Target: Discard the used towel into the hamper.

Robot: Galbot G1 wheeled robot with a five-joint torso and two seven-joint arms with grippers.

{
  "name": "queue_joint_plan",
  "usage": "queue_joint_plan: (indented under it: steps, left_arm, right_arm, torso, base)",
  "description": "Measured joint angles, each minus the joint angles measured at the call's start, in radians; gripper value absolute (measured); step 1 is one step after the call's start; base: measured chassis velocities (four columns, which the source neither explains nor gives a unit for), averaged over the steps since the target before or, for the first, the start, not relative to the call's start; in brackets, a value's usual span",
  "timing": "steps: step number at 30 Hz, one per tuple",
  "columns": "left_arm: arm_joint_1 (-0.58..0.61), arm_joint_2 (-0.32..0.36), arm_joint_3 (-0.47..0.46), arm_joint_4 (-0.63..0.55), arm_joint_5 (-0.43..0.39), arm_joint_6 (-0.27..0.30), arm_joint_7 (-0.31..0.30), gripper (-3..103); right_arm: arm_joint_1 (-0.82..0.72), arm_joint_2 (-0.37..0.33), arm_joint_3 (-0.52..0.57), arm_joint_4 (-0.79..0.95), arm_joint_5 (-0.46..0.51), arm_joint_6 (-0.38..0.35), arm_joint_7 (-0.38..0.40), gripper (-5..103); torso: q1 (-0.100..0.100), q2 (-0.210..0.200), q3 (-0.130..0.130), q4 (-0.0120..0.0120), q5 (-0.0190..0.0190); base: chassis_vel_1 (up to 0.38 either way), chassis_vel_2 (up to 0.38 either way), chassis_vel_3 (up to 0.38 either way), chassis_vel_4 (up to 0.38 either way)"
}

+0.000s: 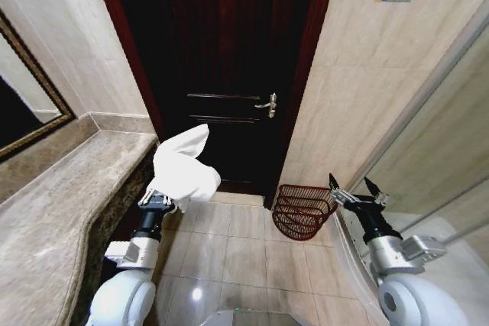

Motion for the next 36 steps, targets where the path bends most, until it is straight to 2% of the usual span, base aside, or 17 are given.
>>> queue_joint_plan:
  steps: [10, 25, 29, 36]
  left_arm:
    - [-0.014, -0.005, -0.003, 0.011, -0.02, -0.011, -0.003, 12]
    - [-0.003, 0.008, -0.014, 0.01, -0.029, -0.027, 0.006, 12]
    - [-0.004, 0.0, 0.003, 0.016, -0.005, -0.032, 0.006, 12]
    - [-0.024, -0.01, 0.021, 0.019, 0.02, -0.02, 0.009, 12]
  right_arm:
    - [0.023, -0.005, 0.002, 0.0, -0.008, -0.005, 0.006, 100]
    - [-0.038, -0.007, 0.026, 0.0, 0.002, 0.013, 0.004, 100]
    - [-0.054, 0.008, 0.01, 0.0, -0.004, 0.007, 0.003, 100]
    - [-0.078, -0.01, 0.035, 0.0, 0.012, 0.007, 0.021, 100]
  torso:
    - [0.0, 0.0, 0.0, 0.0, 0.0]
    - [0.0, 0.0, 0.0, -0.0002, 0.0001]
    - [0.0, 0.0, 0.0, -0.0001, 0.0]
    - [0.0, 0.0, 0.0, 0.0, 0.0]
  base:
    - [0.0, 0.0, 0.0, 0.0]
    - [0.0, 0.0, 0.0, 0.0]
    - [0.0, 0.0, 0.0, 0.0]
    - [0.0, 0.0, 0.0, 0.0]
